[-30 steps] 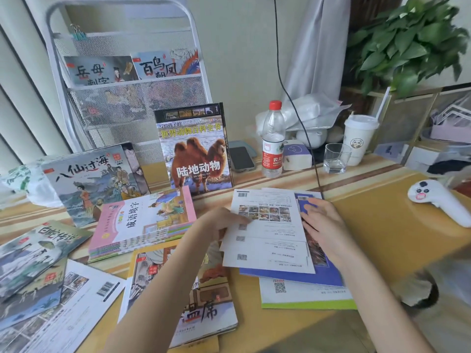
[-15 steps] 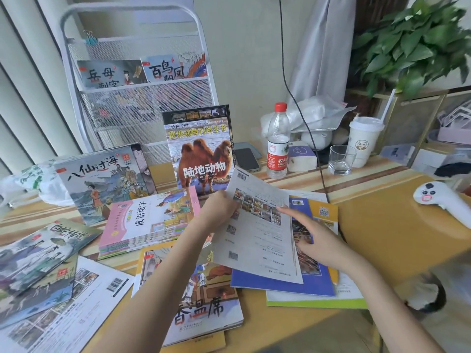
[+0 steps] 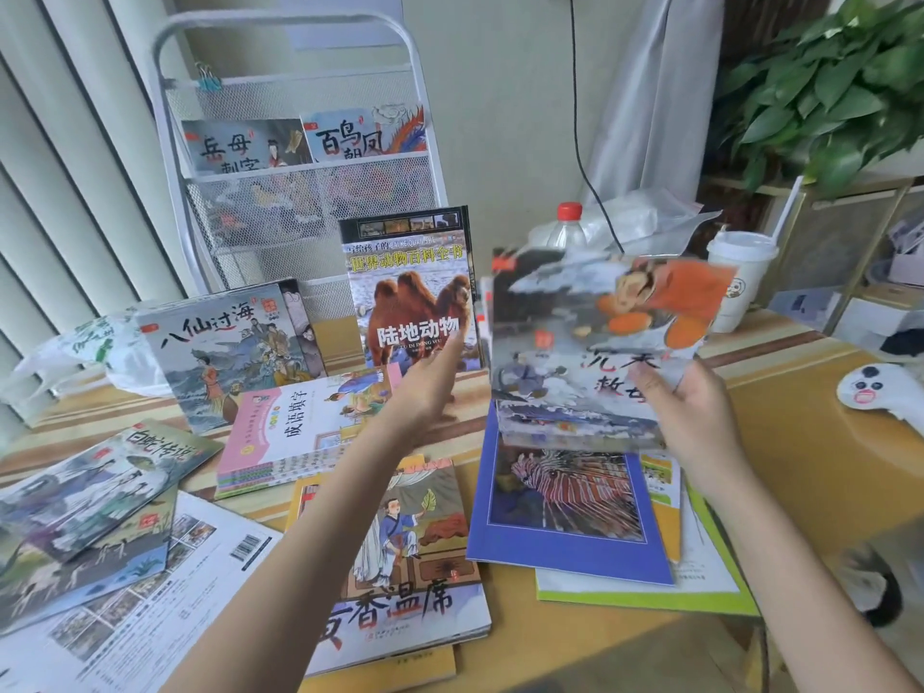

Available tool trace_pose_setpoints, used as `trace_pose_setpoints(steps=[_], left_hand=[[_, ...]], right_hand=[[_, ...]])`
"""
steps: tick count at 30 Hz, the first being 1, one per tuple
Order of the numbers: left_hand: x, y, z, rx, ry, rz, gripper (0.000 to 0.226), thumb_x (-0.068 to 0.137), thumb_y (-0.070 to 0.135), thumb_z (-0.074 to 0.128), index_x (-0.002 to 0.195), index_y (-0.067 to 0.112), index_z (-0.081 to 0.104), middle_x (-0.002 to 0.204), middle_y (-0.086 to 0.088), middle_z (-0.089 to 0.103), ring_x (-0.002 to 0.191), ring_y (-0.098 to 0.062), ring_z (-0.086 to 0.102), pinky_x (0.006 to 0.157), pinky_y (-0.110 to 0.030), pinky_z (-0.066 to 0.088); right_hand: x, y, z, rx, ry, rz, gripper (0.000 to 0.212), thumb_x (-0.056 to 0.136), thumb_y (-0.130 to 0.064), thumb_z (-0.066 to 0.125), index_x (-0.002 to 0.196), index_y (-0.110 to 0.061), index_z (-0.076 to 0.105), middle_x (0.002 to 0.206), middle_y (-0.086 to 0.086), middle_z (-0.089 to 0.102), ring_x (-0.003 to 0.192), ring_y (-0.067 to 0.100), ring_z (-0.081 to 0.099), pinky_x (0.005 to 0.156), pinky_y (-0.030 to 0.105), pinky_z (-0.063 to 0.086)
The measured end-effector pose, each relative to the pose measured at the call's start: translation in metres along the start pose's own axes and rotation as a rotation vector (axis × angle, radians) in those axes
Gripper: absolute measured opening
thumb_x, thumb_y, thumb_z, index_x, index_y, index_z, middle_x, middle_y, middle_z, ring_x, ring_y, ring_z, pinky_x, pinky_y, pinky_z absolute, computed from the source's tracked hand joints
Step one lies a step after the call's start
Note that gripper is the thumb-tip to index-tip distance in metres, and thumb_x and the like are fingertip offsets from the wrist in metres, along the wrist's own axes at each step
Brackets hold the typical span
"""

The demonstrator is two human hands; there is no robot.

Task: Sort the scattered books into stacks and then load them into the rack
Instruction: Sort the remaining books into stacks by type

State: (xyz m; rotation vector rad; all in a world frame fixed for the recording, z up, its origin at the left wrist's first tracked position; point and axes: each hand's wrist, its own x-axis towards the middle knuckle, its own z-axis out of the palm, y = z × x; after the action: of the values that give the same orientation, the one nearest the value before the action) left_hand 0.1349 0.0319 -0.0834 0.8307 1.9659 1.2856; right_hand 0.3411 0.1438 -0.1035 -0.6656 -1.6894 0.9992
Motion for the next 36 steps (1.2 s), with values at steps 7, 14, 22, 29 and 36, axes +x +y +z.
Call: trace_pose_setpoints(steps=[7, 14, 22, 29, 36], left_hand=[[-0.009, -0.018, 0.036, -0.253, -0.138, 0.323, 0.053, 0.089, 0.056, 0.049, 0.133, 0.028, 0.046, 0.129, 0.009, 0.056, 0.124, -0.010, 0.051, 0.108, -0.041, 0.039], [-0.018, -0.041, 0.058, -0.086, -0.011, 0.407, 0.027, 0.099, 0.014, 0.046, 0.123, 0.025, 0.045, 0.116, 0.011, 0.060, 0.106, -0.005, 0.056, 0.095, -0.027, 0.046], [-0.058, -0.036, -0.006, -0.334, 0.120, 0.282, 0.014, 0.100, 0.023, 0.045, 0.103, 0.023, 0.059, 0.089, 0.001, 0.071, 0.074, -0.011, 0.068, 0.060, -0.024, 0.054], [-0.094, -0.063, -0.051, -0.706, 0.102, 0.063, 0.030, 0.100, 0.024, 0.039, 0.116, 0.012, 0.062, 0.103, -0.011, 0.073, 0.089, -0.023, 0.071, 0.078, -0.036, 0.058], [-0.117, -0.076, -0.064, -0.818, 0.133, 0.087, 0.031, 0.088, 0.032, 0.051, 0.106, 0.015, 0.068, 0.104, -0.016, 0.071, 0.090, -0.029, 0.069, 0.083, -0.047, 0.054]], right_hand=[[0.006, 0.020, -0.009, 0.266, -0.228, 0.164, 0.055, 0.061, -0.062, 0.074, 0.104, -0.032, 0.058, 0.100, -0.018, 0.068, 0.095, -0.007, 0.061, 0.077, 0.008, 0.044], [-0.009, 0.040, 0.004, 0.191, -0.170, 0.280, 0.026, 0.083, -0.034, 0.064, 0.109, -0.032, 0.058, 0.109, -0.018, 0.063, 0.105, -0.001, 0.056, 0.092, 0.027, 0.045], [-0.018, 0.013, 0.059, 0.298, -0.256, 0.277, 0.023, 0.092, -0.019, 0.058, 0.113, -0.028, 0.059, 0.108, -0.018, 0.066, 0.096, -0.011, 0.058, 0.075, 0.009, 0.045], [-0.050, 0.013, 0.115, 0.383, -0.427, 0.524, 0.033, 0.087, -0.034, 0.064, 0.119, -0.028, 0.056, 0.118, -0.013, 0.061, 0.112, 0.007, 0.053, 0.084, 0.026, 0.041], [-0.065, 0.007, 0.146, 0.467, -0.562, 0.716, 0.070, 0.056, -0.058, 0.078, 0.117, -0.027, 0.063, 0.125, 0.004, 0.062, 0.118, 0.025, 0.055, 0.100, 0.052, 0.043]])
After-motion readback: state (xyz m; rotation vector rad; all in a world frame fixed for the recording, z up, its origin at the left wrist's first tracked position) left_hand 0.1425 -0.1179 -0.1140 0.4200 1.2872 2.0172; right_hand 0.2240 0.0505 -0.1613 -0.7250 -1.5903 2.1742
